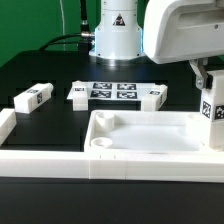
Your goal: Assemble desk
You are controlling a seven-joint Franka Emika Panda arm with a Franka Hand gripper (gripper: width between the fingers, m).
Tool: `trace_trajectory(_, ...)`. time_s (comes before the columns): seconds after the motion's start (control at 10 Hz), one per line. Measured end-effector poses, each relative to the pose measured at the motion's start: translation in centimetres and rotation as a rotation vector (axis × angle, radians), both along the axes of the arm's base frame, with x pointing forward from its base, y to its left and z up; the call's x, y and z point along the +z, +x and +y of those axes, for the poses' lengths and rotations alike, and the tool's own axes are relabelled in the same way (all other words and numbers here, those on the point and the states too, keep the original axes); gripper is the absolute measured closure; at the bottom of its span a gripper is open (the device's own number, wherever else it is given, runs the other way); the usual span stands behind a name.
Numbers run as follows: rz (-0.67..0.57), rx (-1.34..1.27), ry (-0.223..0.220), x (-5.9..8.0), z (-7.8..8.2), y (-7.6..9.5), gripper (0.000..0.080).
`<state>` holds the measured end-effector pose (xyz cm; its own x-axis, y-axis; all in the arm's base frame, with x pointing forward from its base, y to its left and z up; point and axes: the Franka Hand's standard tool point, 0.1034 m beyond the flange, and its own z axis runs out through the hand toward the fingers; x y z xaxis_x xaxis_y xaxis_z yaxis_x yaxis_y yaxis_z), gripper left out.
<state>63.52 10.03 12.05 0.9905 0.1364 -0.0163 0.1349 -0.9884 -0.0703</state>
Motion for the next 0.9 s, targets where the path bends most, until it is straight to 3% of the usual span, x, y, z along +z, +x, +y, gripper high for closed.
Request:
trace_trajectory(0.2, 0.014, -0.205, 0.019, -0.07, -0.14, 0.01, 0.0509)
trace_trajectory(0.9, 0.044, -0.882, 0.025, -0.14, -0.02, 0.0, 0.0509)
